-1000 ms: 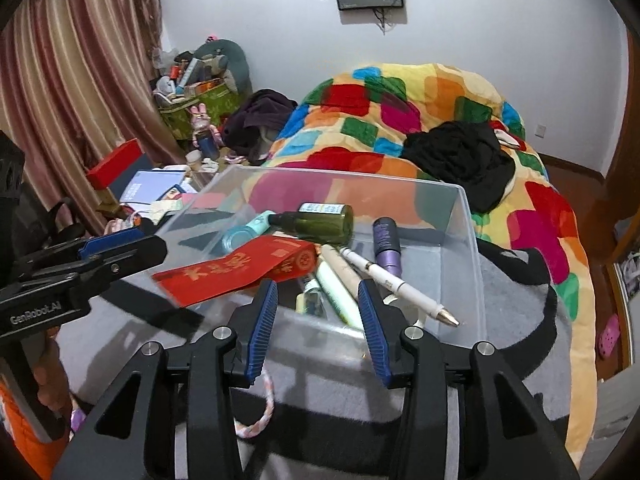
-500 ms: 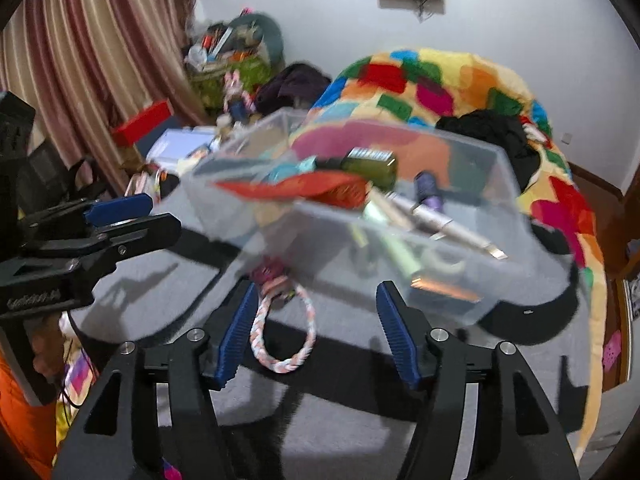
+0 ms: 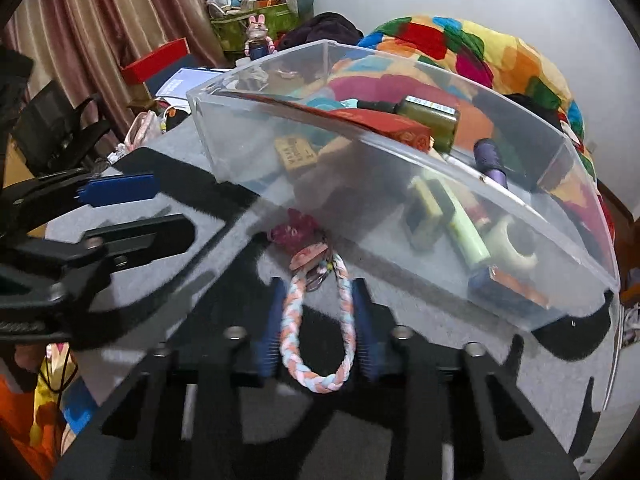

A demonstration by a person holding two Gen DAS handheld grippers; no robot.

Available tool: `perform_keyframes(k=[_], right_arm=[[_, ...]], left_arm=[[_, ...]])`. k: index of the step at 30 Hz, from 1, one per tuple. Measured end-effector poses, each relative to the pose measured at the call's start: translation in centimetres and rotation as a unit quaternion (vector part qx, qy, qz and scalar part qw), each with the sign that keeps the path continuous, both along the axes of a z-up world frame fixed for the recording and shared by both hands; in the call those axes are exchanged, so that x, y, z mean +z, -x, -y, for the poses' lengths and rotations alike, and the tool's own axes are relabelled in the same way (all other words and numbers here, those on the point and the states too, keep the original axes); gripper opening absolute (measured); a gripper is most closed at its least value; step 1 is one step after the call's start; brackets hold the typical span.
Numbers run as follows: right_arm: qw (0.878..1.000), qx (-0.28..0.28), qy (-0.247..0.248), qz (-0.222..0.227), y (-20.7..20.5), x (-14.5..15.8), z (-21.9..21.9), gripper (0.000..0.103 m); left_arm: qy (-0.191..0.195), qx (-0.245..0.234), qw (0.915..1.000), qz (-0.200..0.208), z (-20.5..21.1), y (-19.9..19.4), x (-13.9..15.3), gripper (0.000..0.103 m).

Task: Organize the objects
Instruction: 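Grasp the pink charm with the left gripper while the right grasps the braided pink-white cord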

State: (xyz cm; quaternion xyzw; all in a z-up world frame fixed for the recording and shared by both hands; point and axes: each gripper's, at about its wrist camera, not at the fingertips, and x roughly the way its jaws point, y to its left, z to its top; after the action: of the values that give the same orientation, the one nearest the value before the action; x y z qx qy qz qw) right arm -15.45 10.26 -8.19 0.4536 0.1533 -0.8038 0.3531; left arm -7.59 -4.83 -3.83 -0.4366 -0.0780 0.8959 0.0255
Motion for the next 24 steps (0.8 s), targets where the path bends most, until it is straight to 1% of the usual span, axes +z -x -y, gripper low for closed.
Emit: perform_keyframes(k=[1,2,5,11,15,18,20,22,23,24], right_arm=[[1.000,-0.002,0.003,0.003,0.0,0.0,-0.4,0.012],[1.000,-0.005,0.008,0.007,0.0,0.0,-0.9,0.011],[0.999,-0.014,0.030,0.022,-0.1,0.2,-2.5,0.010],[0.998,-0.021,0.057,0.029,-1.3,0.3,-4.8,0.010],[0.997,-0.011,0.071,0.035,-2.2,0.3,-6.0,0.010],[0.997,0.001,0.074,0.034,-3.1,0.3,-6.8,0.011],[0.997,0.006,0.076,0.033,-3.4,0.4,-7.3,0.011],[0.997,0.003,0.075,0.033,-3.6,0.5,-7.7,0.012],[0.997,0.001,0.074,0.032,-3.6,0.5,-7.9,0.015],[0.997,-0.001,0.072,0.029,-3.7,0.6,-8.0,0.023]], left_arm=[[0.002,-0.003,1.0000,0.003,-0.3,0.2,-0.1,0.061],[0.003,-0.007,1.0000,0.005,-0.7,0.3,-0.2,0.060],[0.011,-0.019,0.9997,0.014,-1.9,0.8,-0.5,0.060],[0.026,-0.046,0.9983,0.025,-4.5,2.4,-0.9,0.060],[0.026,-0.071,0.9961,0.045,-6.4,3.5,-1.7,0.060],[0.043,-0.087,0.9943,0.046,-7.7,3.6,-1.9,0.060],[0.041,-0.094,0.9935,0.048,-8.4,3.7,-1.8,0.060],[0.038,-0.099,0.9931,0.050,-9.0,4.0,-1.8,0.060],[0.038,-0.100,0.9930,0.050,-9.1,4.0,-1.9,0.060],[0.039,-0.100,0.9930,0.050,-9.5,4.1,-1.9,0.060]])
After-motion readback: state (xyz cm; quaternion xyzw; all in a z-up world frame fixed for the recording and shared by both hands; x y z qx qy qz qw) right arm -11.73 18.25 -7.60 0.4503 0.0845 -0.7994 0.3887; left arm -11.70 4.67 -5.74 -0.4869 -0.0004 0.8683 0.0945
